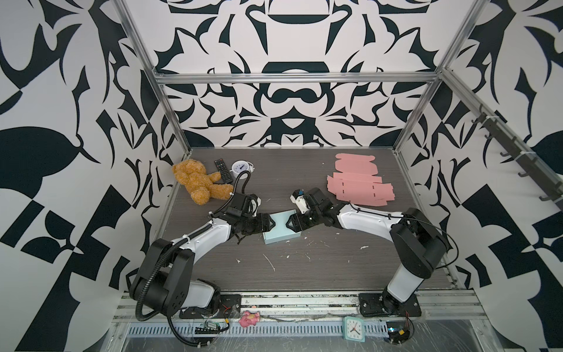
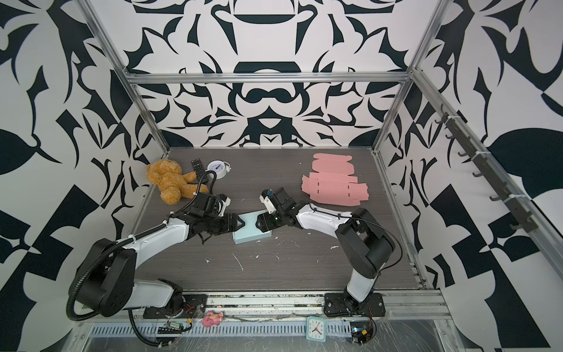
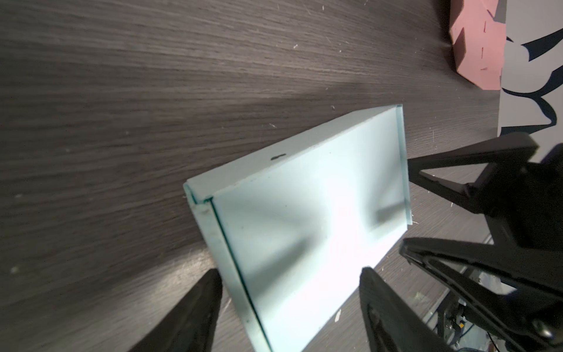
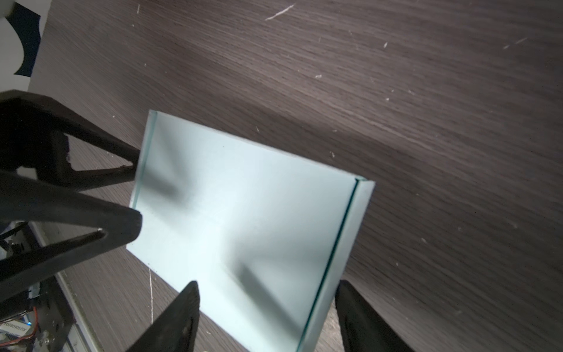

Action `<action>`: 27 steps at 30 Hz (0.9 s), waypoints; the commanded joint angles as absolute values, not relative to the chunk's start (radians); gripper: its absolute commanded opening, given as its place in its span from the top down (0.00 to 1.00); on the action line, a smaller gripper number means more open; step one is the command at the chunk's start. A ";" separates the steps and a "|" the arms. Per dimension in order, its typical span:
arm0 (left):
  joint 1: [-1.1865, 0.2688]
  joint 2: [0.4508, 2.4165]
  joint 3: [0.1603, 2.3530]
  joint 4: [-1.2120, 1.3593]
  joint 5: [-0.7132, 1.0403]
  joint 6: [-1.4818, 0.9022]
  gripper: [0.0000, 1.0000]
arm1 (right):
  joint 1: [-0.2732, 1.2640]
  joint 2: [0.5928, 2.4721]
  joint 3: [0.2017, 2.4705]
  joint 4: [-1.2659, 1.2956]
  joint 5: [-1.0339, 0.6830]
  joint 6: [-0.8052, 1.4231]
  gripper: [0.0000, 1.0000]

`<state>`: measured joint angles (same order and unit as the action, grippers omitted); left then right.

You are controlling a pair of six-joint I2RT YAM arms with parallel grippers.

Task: Fold the paper box

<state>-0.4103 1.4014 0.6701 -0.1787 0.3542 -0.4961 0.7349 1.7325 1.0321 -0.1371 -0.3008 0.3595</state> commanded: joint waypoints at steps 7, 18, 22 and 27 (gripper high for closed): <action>-0.373 1.448 0.734 -0.157 0.387 -0.465 0.27 | 0.739 1.767 1.125 -0.117 -0.330 0.356 0.28; -0.338 1.530 0.797 -0.143 0.391 -0.445 0.27 | 0.726 1.831 1.196 -0.118 -0.354 0.351 0.28; -0.319 1.549 0.813 -0.141 0.400 -0.433 0.27 | 0.721 1.858 1.234 -0.123 -0.367 0.352 0.28; -0.306 1.574 0.839 -0.137 0.405 -0.428 0.28 | 0.719 1.887 1.274 -0.132 -0.380 0.350 0.28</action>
<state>-0.3054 1.5604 0.8051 -0.1684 0.3561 -0.4465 0.7078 1.8866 1.2217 -0.1574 -0.3164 0.3592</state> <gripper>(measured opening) 0.725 0.721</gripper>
